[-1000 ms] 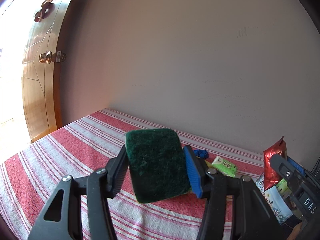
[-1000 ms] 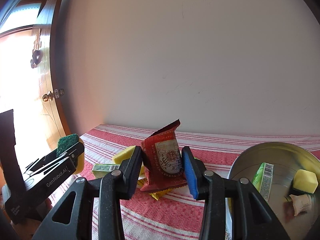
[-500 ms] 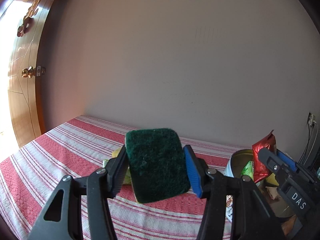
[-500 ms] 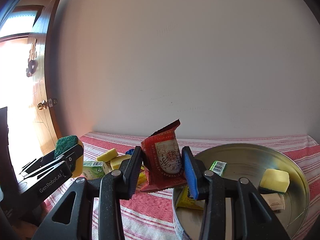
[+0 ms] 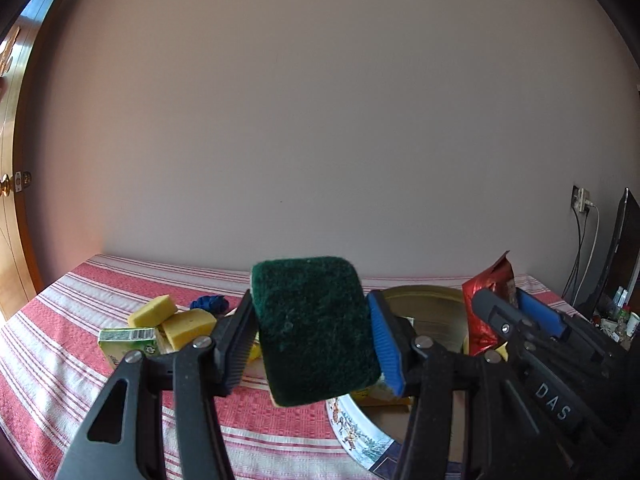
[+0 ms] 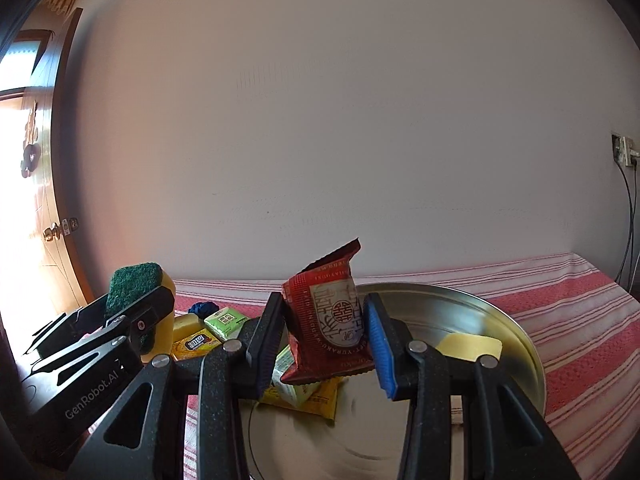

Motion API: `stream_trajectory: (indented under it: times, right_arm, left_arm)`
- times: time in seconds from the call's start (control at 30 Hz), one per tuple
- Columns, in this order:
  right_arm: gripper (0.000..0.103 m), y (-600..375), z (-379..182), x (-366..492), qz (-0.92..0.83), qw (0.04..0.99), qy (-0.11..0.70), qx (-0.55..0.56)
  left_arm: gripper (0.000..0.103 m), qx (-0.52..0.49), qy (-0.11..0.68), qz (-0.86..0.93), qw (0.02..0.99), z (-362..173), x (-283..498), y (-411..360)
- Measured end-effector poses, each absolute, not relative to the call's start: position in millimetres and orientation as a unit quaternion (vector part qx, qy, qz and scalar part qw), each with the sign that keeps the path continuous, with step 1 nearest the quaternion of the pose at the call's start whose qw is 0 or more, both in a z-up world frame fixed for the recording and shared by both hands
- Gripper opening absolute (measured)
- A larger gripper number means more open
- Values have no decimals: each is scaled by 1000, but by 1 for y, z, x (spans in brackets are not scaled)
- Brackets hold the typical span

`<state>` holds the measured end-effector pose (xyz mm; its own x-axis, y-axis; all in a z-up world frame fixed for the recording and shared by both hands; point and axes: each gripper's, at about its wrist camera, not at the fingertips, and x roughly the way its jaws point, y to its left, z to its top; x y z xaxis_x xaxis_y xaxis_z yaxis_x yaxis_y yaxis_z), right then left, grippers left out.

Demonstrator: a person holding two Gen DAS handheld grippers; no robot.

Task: Organize objects
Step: 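Carry the scouring pad and red snack bag over the silver tin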

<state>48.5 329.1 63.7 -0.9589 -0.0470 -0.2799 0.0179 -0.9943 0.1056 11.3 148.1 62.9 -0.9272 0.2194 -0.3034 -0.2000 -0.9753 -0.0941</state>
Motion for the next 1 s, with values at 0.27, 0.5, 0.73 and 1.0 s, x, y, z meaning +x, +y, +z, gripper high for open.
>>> stream_trajectory:
  times: [0.27,0.5,0.73,1.0]
  right_arm:
    - [44,358,58,44,-986,-31,-34,160]
    - [44,377,52,34,-980,-56,-39,189]
    - [44,388,48,32,-975,-69,-40,207]
    - [44,377,49,30,-971,-76,-34,223]
  left_arm:
    - [54,-170,-10,976,137,57,8,195]
    - [54,-181,11,972,152,52,0,218]
    - [54,-197,31,967,157,46,2,237]
    - [54,-223,47,963,140,39,-2,244]
